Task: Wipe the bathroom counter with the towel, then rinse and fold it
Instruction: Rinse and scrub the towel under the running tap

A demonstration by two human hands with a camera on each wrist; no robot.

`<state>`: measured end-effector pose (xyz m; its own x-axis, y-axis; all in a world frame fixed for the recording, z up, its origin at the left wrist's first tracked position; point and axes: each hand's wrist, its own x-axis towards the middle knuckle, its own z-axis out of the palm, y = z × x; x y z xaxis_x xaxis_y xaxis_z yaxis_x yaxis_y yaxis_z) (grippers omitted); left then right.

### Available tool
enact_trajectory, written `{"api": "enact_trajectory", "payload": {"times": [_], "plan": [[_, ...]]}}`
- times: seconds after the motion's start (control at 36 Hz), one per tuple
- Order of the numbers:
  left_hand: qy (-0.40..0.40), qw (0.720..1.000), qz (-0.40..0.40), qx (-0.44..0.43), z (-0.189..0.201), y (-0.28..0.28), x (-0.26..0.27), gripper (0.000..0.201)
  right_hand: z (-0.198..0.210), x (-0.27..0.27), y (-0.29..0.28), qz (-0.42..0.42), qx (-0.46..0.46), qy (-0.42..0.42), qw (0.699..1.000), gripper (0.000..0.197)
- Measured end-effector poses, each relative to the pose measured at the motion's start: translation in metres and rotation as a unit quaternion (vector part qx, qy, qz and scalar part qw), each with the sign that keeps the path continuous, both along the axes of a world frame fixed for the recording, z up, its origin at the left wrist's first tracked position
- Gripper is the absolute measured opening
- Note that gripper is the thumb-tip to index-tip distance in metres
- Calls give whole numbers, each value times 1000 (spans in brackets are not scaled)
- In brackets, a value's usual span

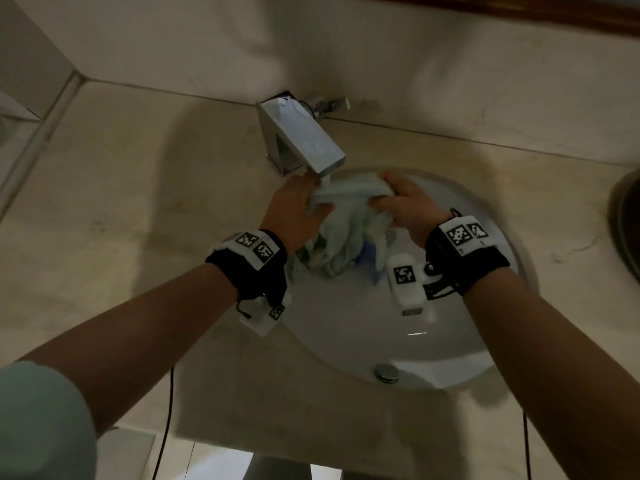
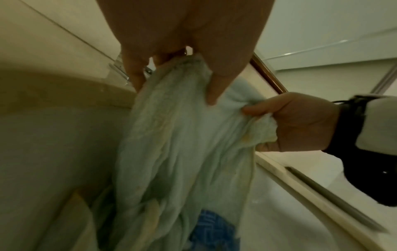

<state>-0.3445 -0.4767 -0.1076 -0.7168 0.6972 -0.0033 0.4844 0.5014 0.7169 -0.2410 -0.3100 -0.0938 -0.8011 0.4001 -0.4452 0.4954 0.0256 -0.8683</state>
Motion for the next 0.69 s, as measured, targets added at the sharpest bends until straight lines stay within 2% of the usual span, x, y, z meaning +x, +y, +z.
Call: {"api": "enact_trajectory", "payload": {"times": [0.06, 0.17, 0.22, 0.33, 0.42, 0.47, 0.53, 0.61, 0.69], "plan": [[27, 997, -32, -69, -8, 0, -5, 44, -11, 1, 0, 30, -17, -65, 997, 30], [42, 966, -103, -234, -18, 0, -12, 37, -26, 4, -2, 113, -49, -151, 981, 23], [27, 946, -136, -292, -18, 2, -15, 38, -33, 3, -2, 134, -43, -188, 972, 36], [-9, 903, -201, -380, -12, 8, -21, 34, -32, -4, -3, 178, 45, -199, 963, 51], [-17, 867, -248, -433, -5, 15, -24, 27, -29, -7, -6, 218, 65, -173, 958, 41], [-33, 870, -243, -428, -2, 19, -25, 23, -27, -6, -10, 172, -14, -137, 975, 25], [-57, 887, -221, -400, 0, 23, -26, 26, -23, -6, -15, 84, -145, -84, 982, 20], [-106, 913, -179, -351, 6, 29, -23, 37, -21, -6, -21, -20, -332, -35, 942, 31], [-155, 931, -129, -305, 8, 30, -21, 42, -20, -6, -24, -72, -413, -41, 907, 36]]}}
